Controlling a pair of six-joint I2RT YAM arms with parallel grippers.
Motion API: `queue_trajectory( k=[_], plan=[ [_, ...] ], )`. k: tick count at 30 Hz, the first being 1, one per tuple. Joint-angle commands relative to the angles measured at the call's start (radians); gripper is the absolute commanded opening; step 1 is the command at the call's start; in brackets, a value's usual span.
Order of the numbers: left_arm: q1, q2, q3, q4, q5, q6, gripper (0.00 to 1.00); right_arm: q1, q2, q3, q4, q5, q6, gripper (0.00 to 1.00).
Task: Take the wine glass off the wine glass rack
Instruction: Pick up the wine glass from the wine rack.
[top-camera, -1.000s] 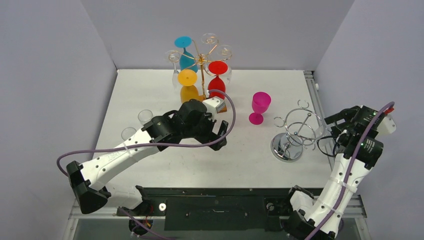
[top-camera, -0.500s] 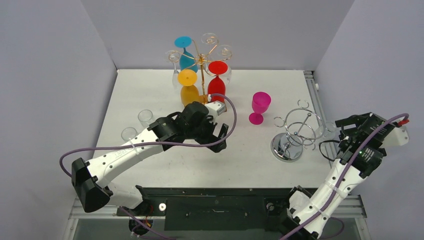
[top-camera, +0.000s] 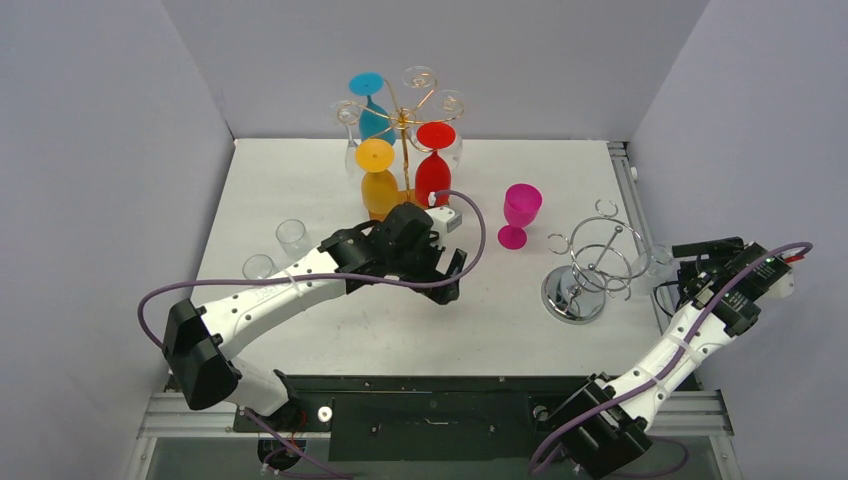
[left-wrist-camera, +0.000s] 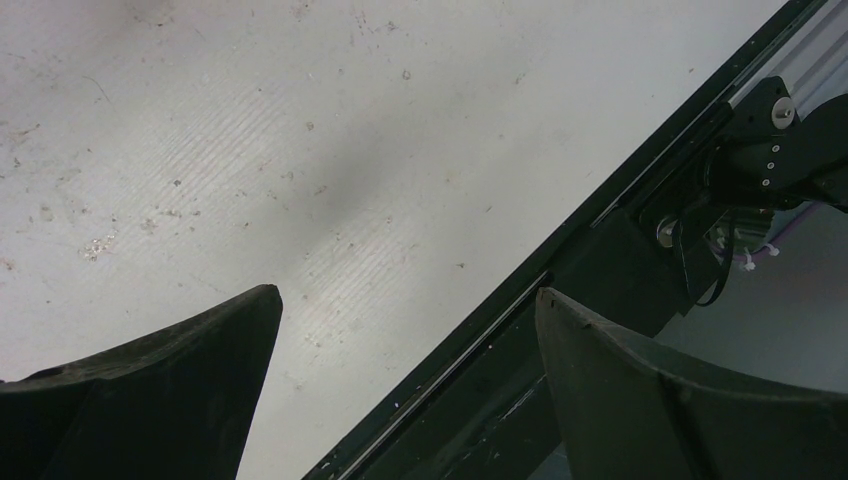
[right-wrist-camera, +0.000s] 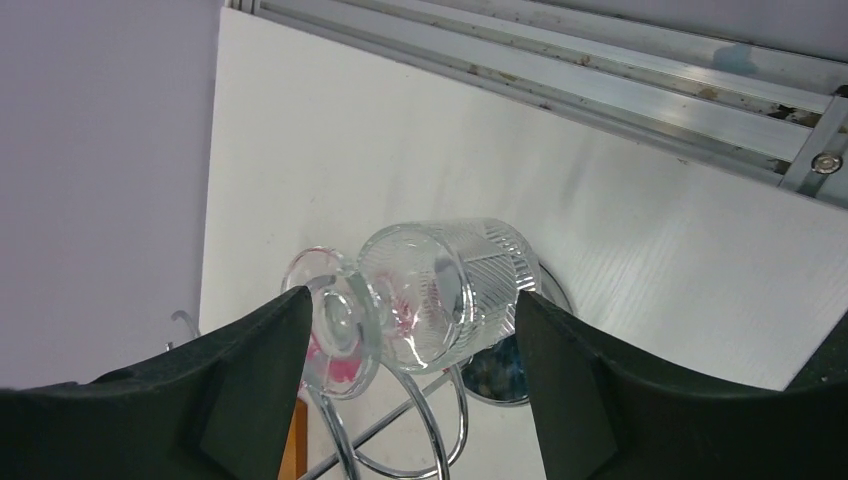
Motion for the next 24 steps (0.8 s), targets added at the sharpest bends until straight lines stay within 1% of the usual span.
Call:
queue_trajectory(
  k=[1, 4, 6, 7, 9, 17, 20, 24],
  plan=[
    [-0.003, -0.009, 0.058, 0.025, 0.009, -0.009, 0.96, -0.011, -0.006, 0.017, 0.068, -0.060, 0.010, 0.69],
    [-0.003, -0.014, 0.056, 0.029, 0.007, -0.007, 0.96, -0.012, -0.010, 0.017, 0.074, -0.079, 0.020, 0.66],
    [-0.003, -0.020, 0.052, 0.030, 0.008, -0.006, 0.96, -0.012, -0.014, 0.013, 0.081, -0.093, 0.029, 0.62],
    [-0.003, -0.022, 0.046, 0.033, 0.008, -0.006, 0.96, -0.012, -0.019, 0.012, 0.083, -0.100, 0.034, 0.58],
    [-0.003, -0.032, 0.037, 0.036, 0.009, -0.004, 0.96, -0.013, -0.026, 0.010, 0.087, -0.099, 0.039, 0.53],
    [-0.003, -0.063, 0.006, 0.053, 0.014, -0.003, 0.96, -0.013, -0.033, 0.009, 0.083, -0.090, 0.044, 0.37],
    [-0.002, -0.075, -0.006, 0.057, 0.016, 0.000, 0.96, -0.011, -0.034, 0.000, 0.086, -0.094, 0.045, 0.35],
    [-0.002, -0.082, -0.015, 0.064, 0.021, -0.002, 0.96, -0.013, -0.036, -0.022, 0.104, -0.104, 0.052, 0.37]
  ],
)
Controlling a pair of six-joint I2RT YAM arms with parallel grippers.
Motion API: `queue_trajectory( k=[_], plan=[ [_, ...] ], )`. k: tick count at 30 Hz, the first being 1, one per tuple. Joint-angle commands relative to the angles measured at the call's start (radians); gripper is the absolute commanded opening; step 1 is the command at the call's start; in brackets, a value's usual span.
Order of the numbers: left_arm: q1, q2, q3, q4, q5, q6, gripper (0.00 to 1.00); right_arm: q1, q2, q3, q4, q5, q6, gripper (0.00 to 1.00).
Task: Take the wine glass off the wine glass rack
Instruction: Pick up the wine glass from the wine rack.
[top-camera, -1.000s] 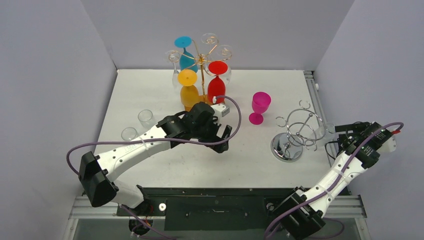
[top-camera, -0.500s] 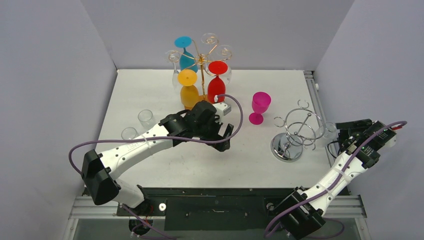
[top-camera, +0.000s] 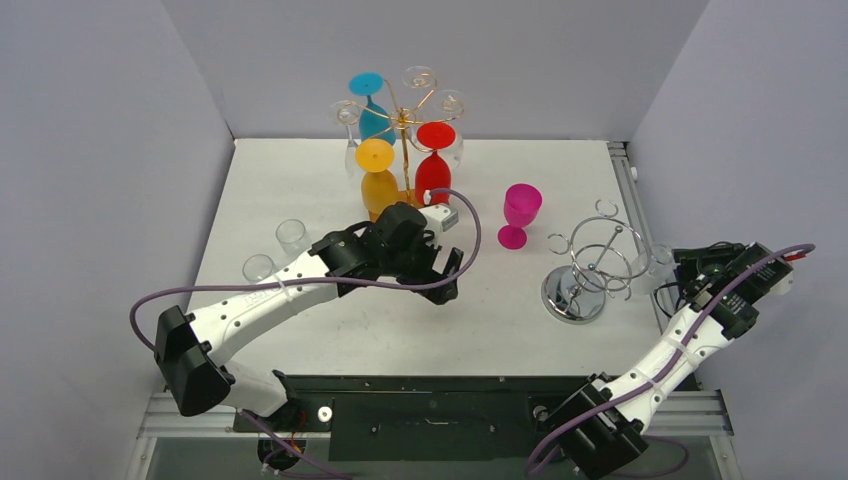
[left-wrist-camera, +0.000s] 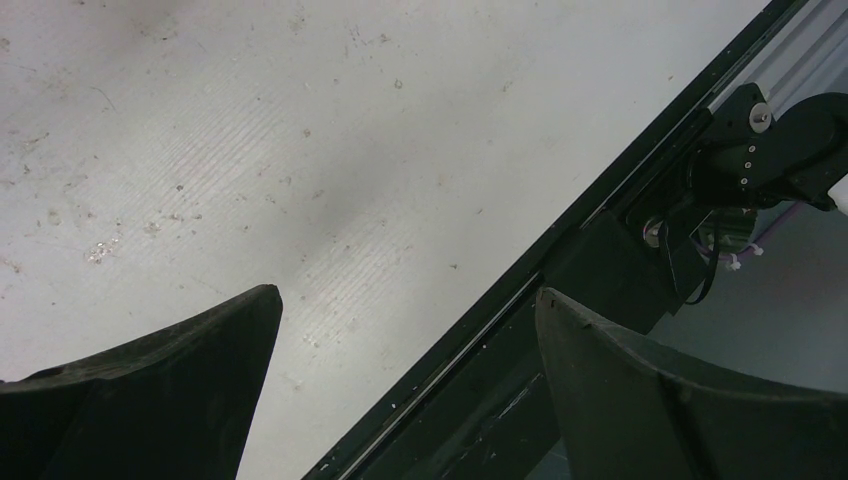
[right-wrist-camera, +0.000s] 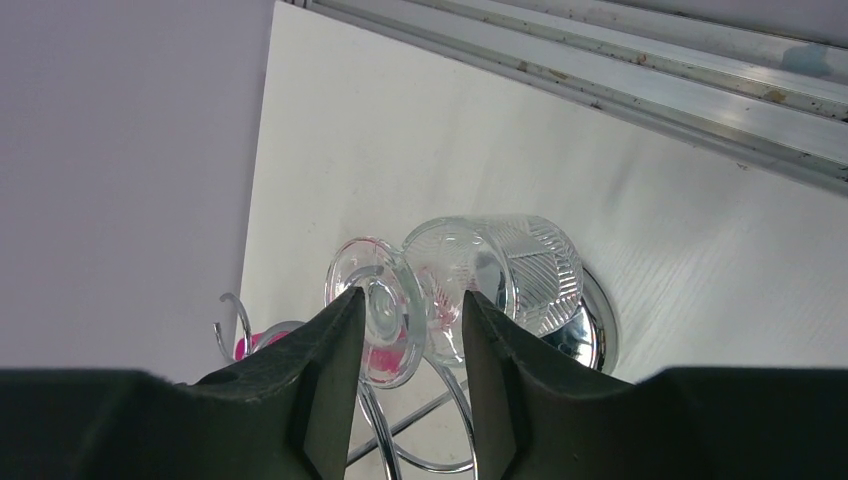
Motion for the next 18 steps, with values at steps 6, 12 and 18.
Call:
queue_trajectory(
  k=[6, 12, 18],
  plan=[
    [-0.002, -0.045, -0.011, 0.061, 0.020, -0.002, 0.96, -0.006, -0.022, -0.044, 0.081, -0.032, 0.023, 0.36],
    [-0.002, -0.037, -0.012, 0.064, 0.021, -0.003, 0.96, -0.006, -0.024, -0.038, 0.076, -0.021, 0.019, 0.17],
    [-0.002, -0.037, -0.014, 0.068, 0.021, -0.002, 0.96, -0.005, -0.042, -0.001, 0.041, 0.025, -0.005, 0.03]
  ],
)
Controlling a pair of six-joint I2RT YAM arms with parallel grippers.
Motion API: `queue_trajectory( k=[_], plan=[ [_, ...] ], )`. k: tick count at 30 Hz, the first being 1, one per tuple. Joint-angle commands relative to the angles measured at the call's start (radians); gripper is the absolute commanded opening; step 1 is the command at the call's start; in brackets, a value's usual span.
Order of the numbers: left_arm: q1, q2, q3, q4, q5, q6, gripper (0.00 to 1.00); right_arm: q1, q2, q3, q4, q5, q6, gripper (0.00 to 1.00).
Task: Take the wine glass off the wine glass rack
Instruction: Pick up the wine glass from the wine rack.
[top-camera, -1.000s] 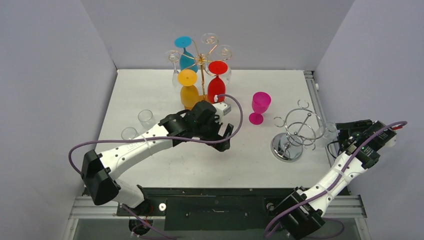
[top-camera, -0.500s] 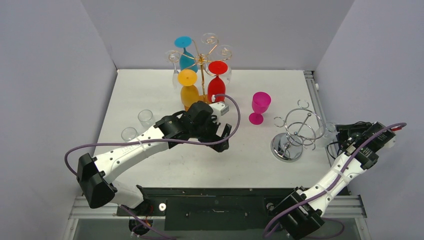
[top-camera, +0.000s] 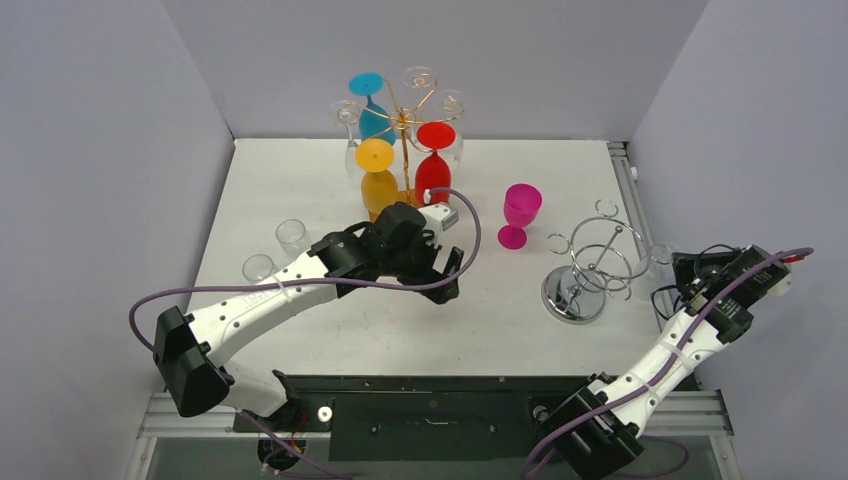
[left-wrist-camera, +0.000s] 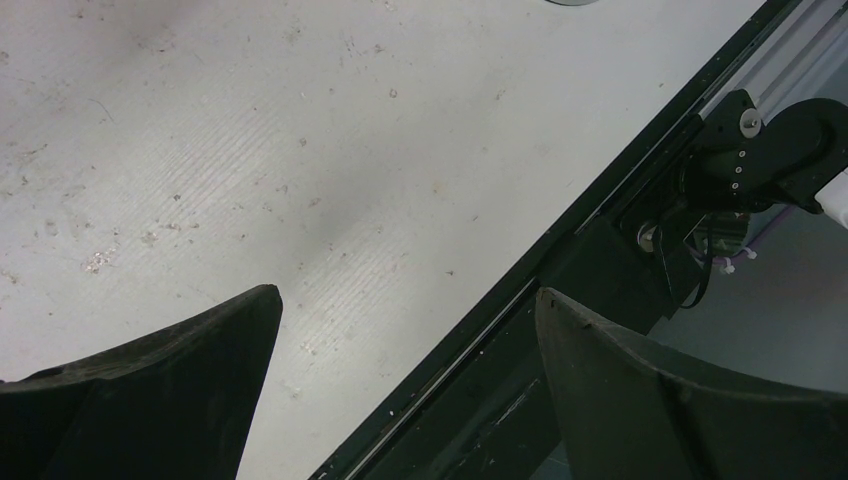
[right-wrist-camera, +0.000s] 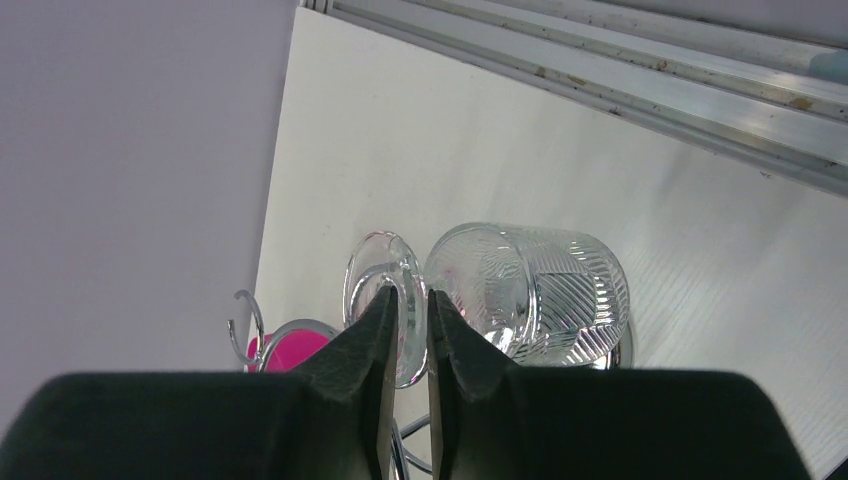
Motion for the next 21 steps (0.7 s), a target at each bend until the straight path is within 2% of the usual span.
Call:
queue_trajectory(
  k=[1, 9, 21],
  plan=[
    [-0.002, -0.026, -0.007, 0.046, 0.016, -0.002, 0.96, -0.005, -0.022, 0.048, -0.020, 0.058, -0.033, 0.02],
    [-0.001, -0.025, -0.010, 0.050, 0.017, -0.002, 0.96, -0.002, -0.040, 0.052, -0.013, 0.077, -0.036, 0.00],
    [0.001, -0.023, -0.013, 0.053, 0.018, -0.004, 0.96, 0.005, -0.144, -0.033, 0.147, 0.108, 0.043, 0.00]
  ],
)
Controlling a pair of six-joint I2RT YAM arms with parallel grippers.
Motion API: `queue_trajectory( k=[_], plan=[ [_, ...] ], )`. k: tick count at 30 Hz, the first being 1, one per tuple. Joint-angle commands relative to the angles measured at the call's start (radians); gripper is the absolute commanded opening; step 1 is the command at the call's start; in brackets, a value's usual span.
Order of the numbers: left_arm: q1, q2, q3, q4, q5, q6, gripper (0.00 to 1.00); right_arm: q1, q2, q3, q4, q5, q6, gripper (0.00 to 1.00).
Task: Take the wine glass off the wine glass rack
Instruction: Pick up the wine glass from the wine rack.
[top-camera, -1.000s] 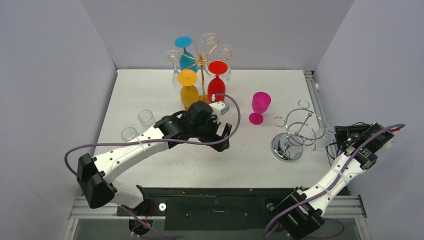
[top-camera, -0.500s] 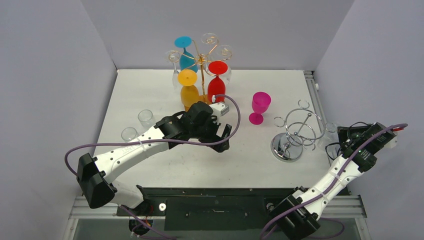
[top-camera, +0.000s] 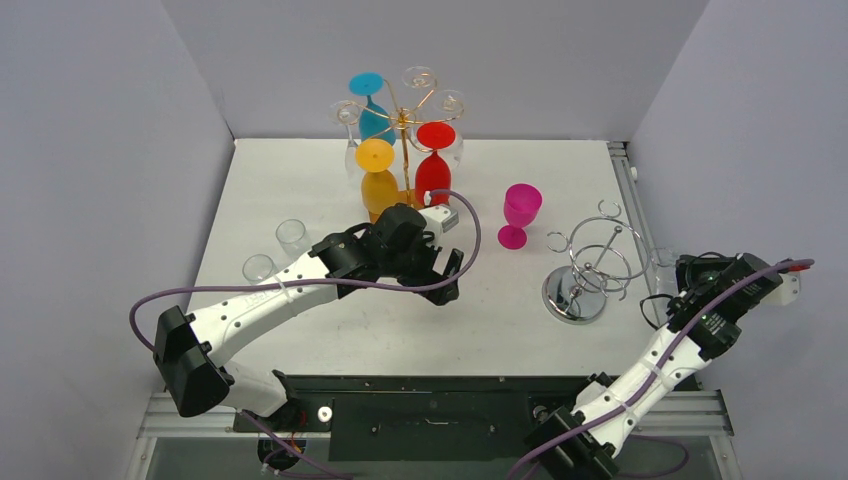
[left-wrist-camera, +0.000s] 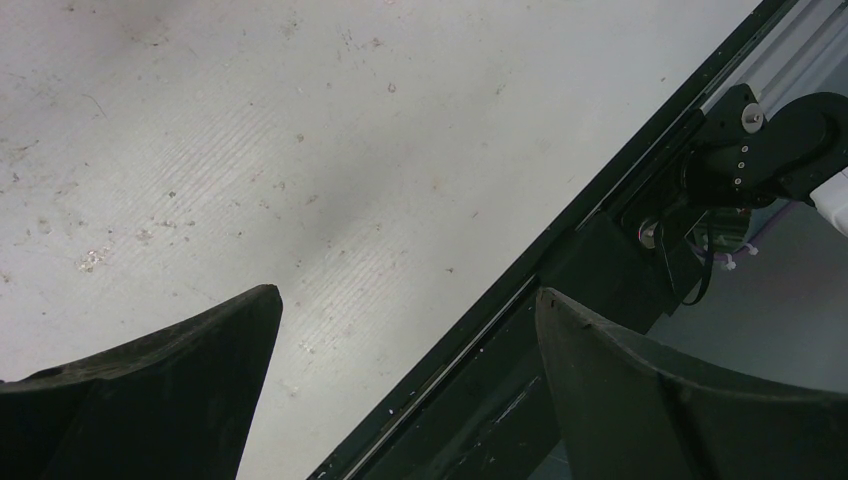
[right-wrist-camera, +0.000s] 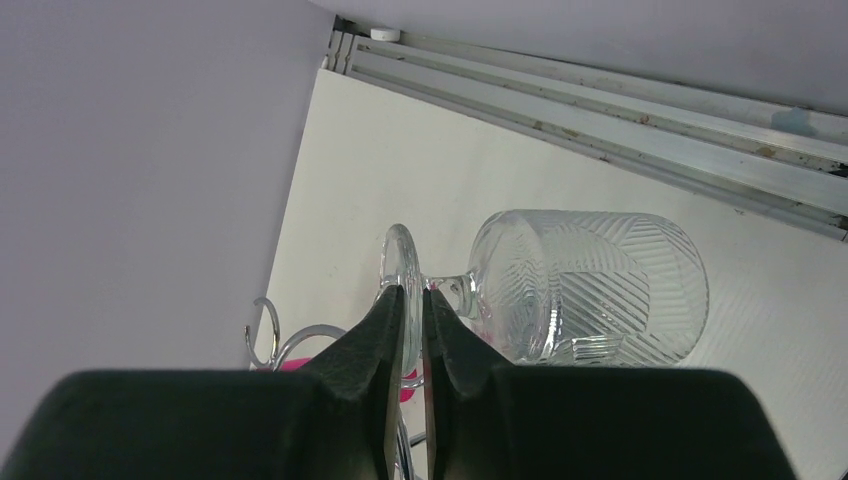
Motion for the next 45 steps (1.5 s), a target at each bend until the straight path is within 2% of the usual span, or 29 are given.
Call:
queue_trajectory(
  k=[1, 18, 45],
  plan=[
    [0.001, -0.022, 0.003, 0.047, 0.011, -0.004, 0.96, 0.005, -0.027, -0.002, 0.110, 0.032, 0.025, 0.00],
    [0.002, -0.013, 0.007, 0.046, 0.002, -0.008, 0.96, 0.010, -0.053, 0.038, 0.080, 0.066, 0.030, 0.00],
    [0.009, -0.012, 0.016, 0.043, 0.006, -0.015, 0.96, 0.030, -0.034, 0.225, -0.051, 0.112, 0.005, 0.00]
  ],
)
